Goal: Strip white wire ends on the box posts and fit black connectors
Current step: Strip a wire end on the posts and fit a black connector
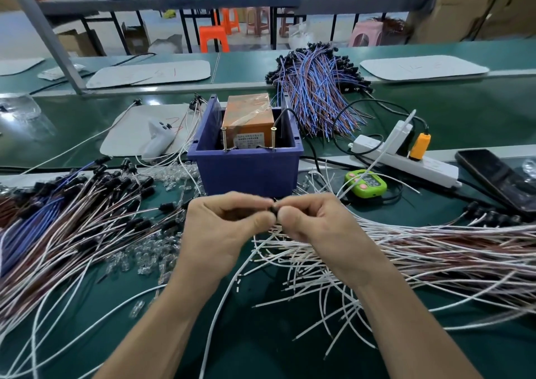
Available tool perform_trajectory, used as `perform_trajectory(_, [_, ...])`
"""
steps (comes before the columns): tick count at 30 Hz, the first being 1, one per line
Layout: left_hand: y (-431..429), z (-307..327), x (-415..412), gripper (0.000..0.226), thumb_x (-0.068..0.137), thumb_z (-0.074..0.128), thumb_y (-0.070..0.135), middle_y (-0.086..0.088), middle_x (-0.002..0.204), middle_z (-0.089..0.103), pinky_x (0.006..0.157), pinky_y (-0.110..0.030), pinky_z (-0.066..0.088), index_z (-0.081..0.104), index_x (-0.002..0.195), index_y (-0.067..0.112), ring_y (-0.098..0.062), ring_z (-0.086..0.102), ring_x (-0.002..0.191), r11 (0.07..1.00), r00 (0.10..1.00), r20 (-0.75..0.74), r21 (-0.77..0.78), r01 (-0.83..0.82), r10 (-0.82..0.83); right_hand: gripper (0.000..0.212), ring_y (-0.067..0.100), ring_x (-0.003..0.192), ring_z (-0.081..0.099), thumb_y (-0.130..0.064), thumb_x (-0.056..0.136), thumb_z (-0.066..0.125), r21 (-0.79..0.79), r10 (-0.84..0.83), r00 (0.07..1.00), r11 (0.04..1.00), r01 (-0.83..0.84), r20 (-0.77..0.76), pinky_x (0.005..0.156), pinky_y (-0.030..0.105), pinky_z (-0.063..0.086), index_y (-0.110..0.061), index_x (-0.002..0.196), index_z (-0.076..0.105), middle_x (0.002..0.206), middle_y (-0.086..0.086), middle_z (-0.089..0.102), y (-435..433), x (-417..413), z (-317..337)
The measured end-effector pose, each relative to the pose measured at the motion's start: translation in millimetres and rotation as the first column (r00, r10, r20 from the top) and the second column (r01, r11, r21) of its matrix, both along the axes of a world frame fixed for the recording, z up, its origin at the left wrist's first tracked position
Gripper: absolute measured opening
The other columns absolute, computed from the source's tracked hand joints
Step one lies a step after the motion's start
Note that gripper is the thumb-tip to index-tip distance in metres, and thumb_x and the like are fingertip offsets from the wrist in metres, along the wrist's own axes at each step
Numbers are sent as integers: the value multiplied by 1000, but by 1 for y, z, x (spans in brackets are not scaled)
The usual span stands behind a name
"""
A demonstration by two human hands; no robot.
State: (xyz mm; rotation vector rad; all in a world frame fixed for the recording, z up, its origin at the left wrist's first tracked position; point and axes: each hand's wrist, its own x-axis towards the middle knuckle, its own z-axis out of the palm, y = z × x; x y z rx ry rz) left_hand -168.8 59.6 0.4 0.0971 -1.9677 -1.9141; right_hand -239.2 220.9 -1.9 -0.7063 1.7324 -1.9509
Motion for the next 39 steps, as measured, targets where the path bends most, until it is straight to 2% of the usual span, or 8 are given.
perform_trajectory(5, [16,-9,6,79,77,78,56,20,142,60,104,-33,48,45,149,48,-5,57,131,959,1000,16,-283,30,-27,22,11,54,41,-23,90,62,-472,16,927,864,176,375,61,24,40,-10,87,80,61,0,55,-21,7,34])
perform_trajectory(11, [28,-8,10,26,92,60,53,15,92,71,80,-23,50,74,113,47,-5,66,89,988,998,-46,-148,44,-51,24,12,49,35,-23,100,51,-734,222,883,656,179,414,60,26,42,-8,93,68,58,-2,47,-7,-6,87])
perform_trajectory(17, [32,-4,8,53,96,59,54,18,148,53,106,-29,47,47,148,46,-8,52,135,951,980,-29,-249,185,-199,26,12,52,29,-20,107,44,-772,266,862,603,200,431,61,27,38,-9,93,62,60,-2,42,-2,-2,99])
perform_trajectory(20, [40,0,7,29,106,55,32,0,129,70,101,-43,52,67,131,24,-19,62,124,940,943,-73,-136,312,-323,22,13,51,30,-17,103,46,-808,352,825,556,195,441,60,28,40,-8,90,61,60,0,43,-20,10,99])
perform_trajectory(24, [23,9,7,18,97,64,25,5,81,73,78,-17,51,81,95,28,-5,64,80,996,989,-117,15,91,-88,30,14,49,29,-16,106,41,-823,342,805,491,286,484,58,29,40,-6,86,61,59,1,41,-21,2,100])
perform_trajectory(28, [0,23,11,13,79,74,33,8,77,76,70,-11,50,84,88,33,-1,65,72,991,976,-188,105,-87,105,32,15,51,28,-15,104,41,-756,233,797,538,372,558,59,31,41,-6,83,63,61,2,43,-5,-11,83])
perform_trajectory(34, [-17,21,16,13,74,84,36,12,76,78,64,-16,54,82,85,44,-6,70,66,943,940,-187,-119,-311,286,17,17,60,42,-15,96,53,-683,105,803,597,421,587,72,33,45,-9,86,65,76,3,53,38,-21,44])
perform_trajectory(39, [-24,15,15,21,79,85,28,24,83,74,68,-10,50,77,85,46,-1,71,76,836,919,-207,-383,-392,336,18,26,82,69,-14,88,58,-334,-163,749,820,465,642,80,36,52,-7,93,74,100,14,73,68,-21,27])
